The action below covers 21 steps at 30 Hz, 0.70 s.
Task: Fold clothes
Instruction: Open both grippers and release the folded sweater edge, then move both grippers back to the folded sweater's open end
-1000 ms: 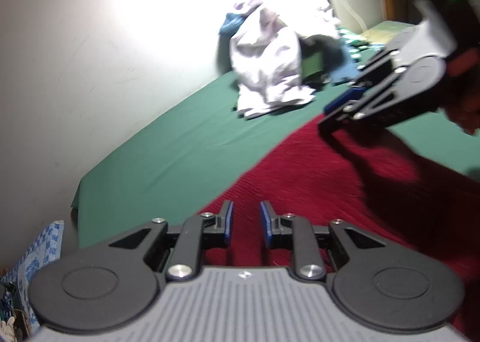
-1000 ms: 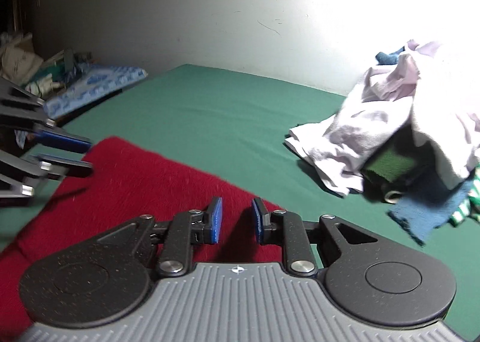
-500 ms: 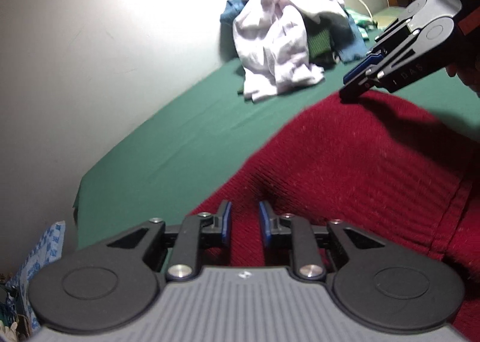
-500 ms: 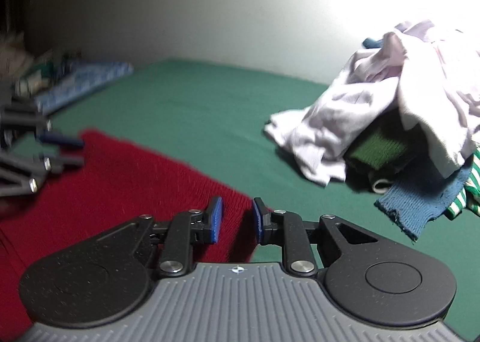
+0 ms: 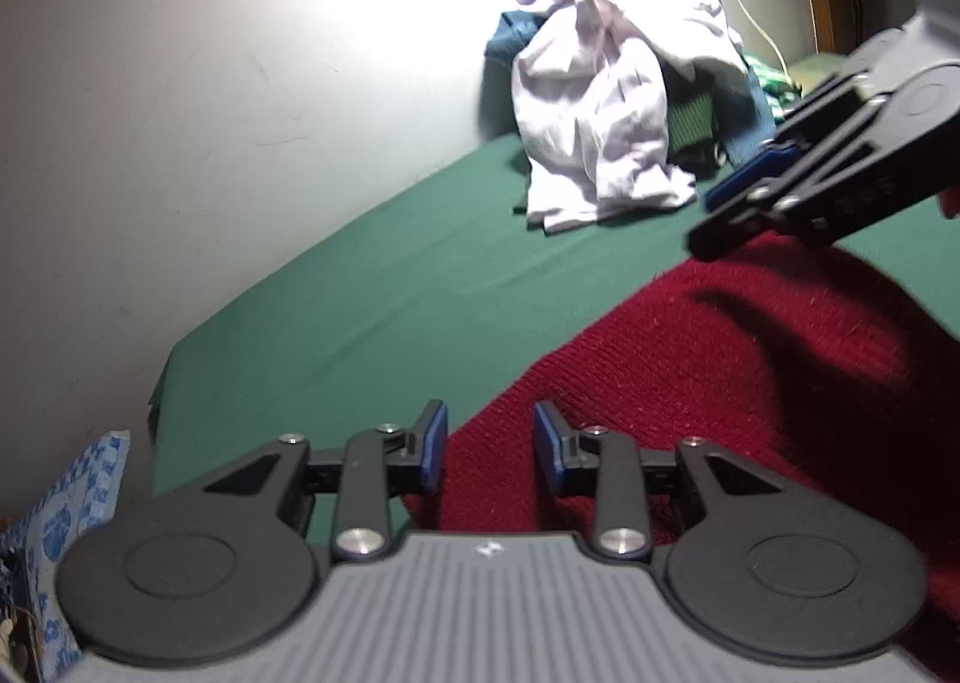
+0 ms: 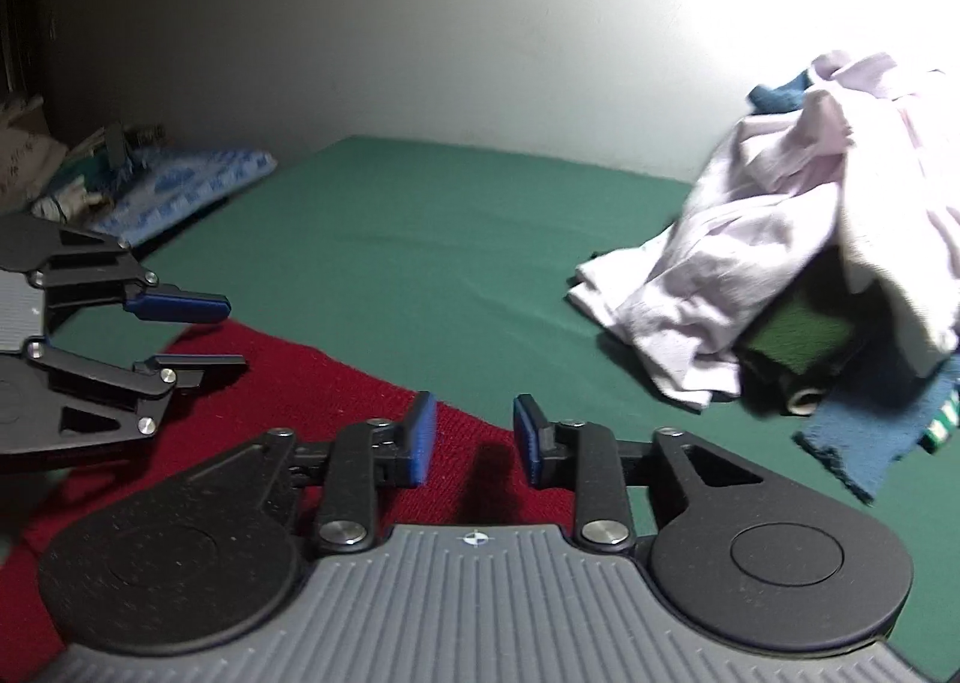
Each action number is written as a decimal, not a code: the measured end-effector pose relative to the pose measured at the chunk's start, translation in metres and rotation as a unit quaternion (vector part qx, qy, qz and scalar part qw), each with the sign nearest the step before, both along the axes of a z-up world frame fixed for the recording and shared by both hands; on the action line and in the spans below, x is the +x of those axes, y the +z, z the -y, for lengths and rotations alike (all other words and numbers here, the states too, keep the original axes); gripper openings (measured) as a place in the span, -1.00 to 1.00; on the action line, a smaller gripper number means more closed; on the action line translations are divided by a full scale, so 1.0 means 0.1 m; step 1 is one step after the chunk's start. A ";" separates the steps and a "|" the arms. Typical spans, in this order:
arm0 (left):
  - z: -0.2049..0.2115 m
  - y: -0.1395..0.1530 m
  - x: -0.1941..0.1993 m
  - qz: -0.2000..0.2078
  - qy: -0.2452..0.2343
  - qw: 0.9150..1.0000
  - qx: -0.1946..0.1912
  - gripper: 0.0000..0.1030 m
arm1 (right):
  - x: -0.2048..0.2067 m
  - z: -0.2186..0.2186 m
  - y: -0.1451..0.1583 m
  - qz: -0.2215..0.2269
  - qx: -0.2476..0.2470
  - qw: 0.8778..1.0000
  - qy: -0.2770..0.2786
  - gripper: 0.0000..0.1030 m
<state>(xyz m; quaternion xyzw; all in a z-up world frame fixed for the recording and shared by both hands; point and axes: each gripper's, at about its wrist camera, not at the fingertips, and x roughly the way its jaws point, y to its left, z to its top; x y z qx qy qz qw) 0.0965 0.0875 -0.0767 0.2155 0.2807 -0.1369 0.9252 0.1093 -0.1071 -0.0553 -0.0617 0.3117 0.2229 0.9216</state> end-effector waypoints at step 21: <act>0.02 -0.15 -0.83 -0.019 0.034 0.999 0.025 -0.31 | -1.09 0.21 -0.37 -0.037 -0.017 0.999 -0.023 -0.30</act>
